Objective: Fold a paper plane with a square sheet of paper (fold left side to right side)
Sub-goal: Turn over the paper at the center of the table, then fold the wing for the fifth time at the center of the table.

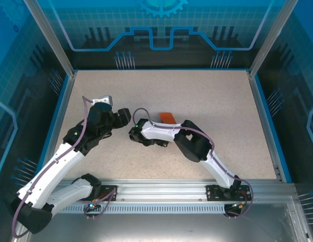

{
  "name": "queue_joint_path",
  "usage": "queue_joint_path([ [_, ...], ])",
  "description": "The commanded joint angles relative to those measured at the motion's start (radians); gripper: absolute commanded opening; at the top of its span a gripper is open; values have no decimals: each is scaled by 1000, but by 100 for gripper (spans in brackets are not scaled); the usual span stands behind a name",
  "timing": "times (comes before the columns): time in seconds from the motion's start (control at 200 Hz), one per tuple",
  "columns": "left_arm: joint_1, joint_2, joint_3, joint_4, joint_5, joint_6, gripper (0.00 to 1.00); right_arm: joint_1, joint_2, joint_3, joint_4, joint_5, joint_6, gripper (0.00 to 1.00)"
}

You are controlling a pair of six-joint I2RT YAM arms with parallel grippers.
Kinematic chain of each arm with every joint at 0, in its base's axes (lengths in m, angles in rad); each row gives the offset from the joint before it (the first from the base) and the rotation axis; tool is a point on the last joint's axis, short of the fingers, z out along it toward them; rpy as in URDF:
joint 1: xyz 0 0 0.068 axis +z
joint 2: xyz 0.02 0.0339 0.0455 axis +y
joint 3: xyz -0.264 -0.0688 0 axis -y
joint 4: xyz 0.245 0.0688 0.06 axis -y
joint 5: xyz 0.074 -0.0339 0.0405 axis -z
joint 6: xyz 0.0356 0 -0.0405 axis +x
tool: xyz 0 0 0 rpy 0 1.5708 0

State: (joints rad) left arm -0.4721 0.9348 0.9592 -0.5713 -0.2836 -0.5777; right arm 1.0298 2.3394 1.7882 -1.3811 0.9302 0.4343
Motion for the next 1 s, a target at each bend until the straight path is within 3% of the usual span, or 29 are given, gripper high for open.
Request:
queue_joint_path([
  [0.0,8,17,2,2,7,-17,78,29,-100,-46,64,-118,-32,47],
  [0.2,8,66,9,12,39,-74,79,34,-370,-228,230,-367,-78,77],
  [0.355,7,170,-9,89,191,-114,80,-3,-647,-400,396,-561,-91,92],
  [0.505,2,321,-44,241,408,-174,79,-182,-899,-602,608,-855,-90,94],
  [0.62,-11,436,-59,366,491,-222,78,-371,-1073,-796,834,-1131,-71,98],
  [0.75,-24,573,-49,485,574,-253,75,-553,-1202,-993,1040,-1349,-14,99],
  [0.995,-56,840,61,576,646,-270,69,-774,-1225,-1184,1188,-1531,74,99],
])
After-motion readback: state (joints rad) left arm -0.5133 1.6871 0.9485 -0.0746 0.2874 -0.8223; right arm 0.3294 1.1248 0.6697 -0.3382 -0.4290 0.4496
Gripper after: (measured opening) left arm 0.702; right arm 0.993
